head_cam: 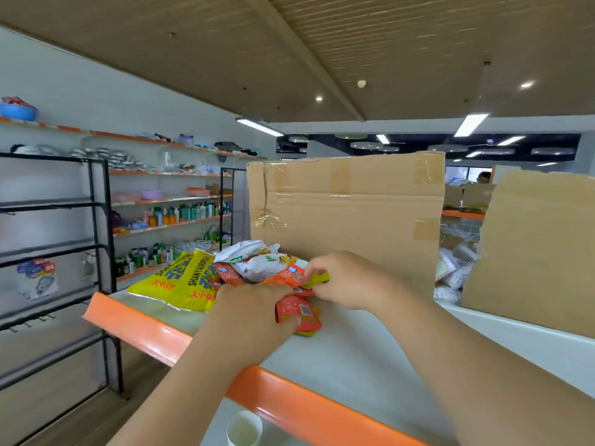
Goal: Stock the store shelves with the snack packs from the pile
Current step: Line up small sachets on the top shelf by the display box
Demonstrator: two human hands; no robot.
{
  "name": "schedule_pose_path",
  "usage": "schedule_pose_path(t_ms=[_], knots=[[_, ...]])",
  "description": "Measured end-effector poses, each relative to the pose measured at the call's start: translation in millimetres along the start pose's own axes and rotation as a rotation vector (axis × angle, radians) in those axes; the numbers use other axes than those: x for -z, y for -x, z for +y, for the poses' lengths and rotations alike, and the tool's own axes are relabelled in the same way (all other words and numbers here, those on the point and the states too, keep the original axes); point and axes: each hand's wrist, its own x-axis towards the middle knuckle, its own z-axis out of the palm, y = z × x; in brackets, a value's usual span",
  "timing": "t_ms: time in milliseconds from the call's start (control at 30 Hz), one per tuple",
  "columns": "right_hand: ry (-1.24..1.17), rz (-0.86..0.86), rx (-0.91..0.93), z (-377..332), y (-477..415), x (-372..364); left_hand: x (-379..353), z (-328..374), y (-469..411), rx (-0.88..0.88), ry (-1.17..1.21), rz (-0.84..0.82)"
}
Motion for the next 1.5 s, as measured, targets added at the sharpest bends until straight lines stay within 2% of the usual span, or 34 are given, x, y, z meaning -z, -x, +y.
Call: schedule_pose_path(t_ms=[200,300,400,667,800,933,1067,1267,1367,1500], knots=[[-0.038,-0.015,0.007,4,4,-9,7,-2,5,-0.024,0.262,-0.026],[-0.032,-0.064,0.039,0,5,-12,8,-3,6,-0.045,0.314,-0.06],[-0.001,-0.103,0.084,-2,6,-17,6,-5,6,-0.039,0.357,-0.009],[-0.054,-0.199,0.093,-3,15,-11,4,-5,1,-0.029,0.303,-0.099],[0.01,-0.202,0.059,0,14,-10,5,-5,6,-0.039,0.313,-0.027],[-0.027,-0.231,-0.022,6,16,-2,7,-5,10,0.019,0.36,0.082],[-0.066,-0.188,-0.05,9,18,8,11,-4,14,0.08,0.422,0.215],[-0.174,-0.095,-0.059,15,18,12,12,-5,14,0.152,0.467,0.229],[-0.101,-0.034,-0.099,24,12,8,11,-7,13,0.171,0.429,0.221],[0.075,-0.108,-0.169,29,14,7,9,-7,12,0.22,0.344,0.179]])
